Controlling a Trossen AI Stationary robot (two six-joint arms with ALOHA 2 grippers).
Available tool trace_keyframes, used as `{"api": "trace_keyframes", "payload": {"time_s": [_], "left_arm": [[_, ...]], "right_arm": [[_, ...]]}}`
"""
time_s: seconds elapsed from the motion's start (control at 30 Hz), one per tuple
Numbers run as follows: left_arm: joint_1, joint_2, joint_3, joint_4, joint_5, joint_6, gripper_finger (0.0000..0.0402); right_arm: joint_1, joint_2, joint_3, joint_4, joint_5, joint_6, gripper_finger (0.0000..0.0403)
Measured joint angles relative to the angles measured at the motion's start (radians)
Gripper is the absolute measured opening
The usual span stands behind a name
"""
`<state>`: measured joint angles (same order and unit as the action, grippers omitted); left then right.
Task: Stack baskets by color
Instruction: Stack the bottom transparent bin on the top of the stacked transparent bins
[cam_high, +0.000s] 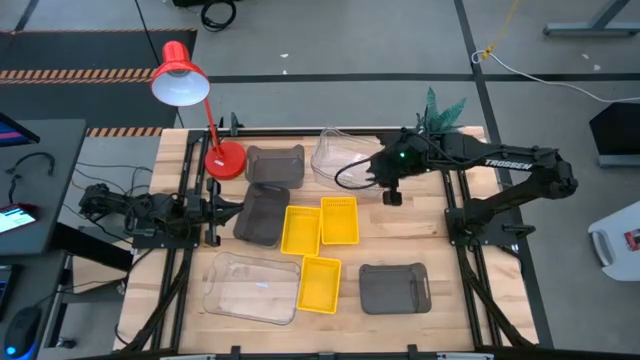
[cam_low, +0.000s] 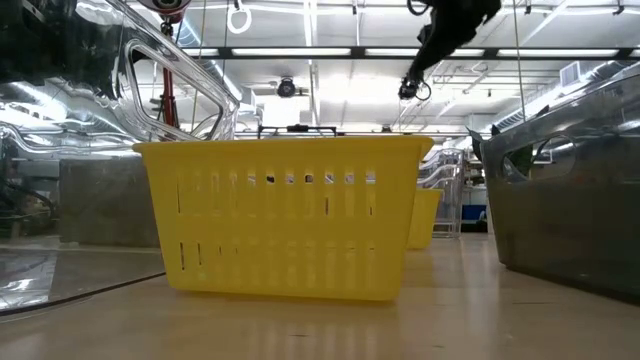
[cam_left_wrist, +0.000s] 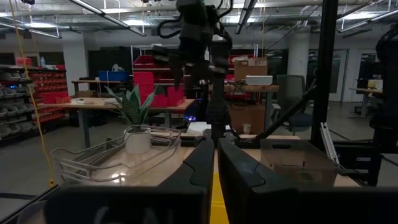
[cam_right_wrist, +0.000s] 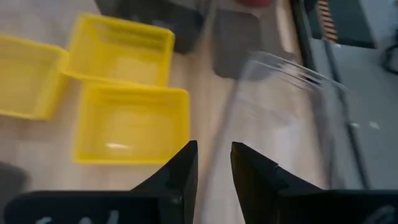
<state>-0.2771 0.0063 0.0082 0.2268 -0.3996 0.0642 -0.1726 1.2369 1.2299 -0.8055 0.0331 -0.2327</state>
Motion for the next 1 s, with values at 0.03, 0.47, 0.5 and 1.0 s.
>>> {"api": "trace_keyframes", "payload": {"time_s": [0.03, 0.47, 0.5, 1.0], "left_arm": [[0.0, 0.0, 0.0, 0.0, 0.0, 0.0, 0.0032], [-0.001, 0.0, 0.0, 0.043, 0.004, -0.429, 0.0028], [-0.001, 0.0, 0.0, 0.043, 0.004, -0.454, 0.0028], [-0.002, 0.145, 0.138, -0.236, 0.108, -0.749, 0.0013]], "right_arm": [[0.016, -0.001, -0.007, 0.02, -0.007, 0.026, 0.0099], [0.232, -0.151, -0.27, 0.344, 0.078, 0.184, 0.0071], [0.242, -0.159, -0.287, 0.356, 0.083, 0.188, 0.0071], [0.343, -0.188, -0.409, 0.468, 0.247, 0.224, 0.007]]}}
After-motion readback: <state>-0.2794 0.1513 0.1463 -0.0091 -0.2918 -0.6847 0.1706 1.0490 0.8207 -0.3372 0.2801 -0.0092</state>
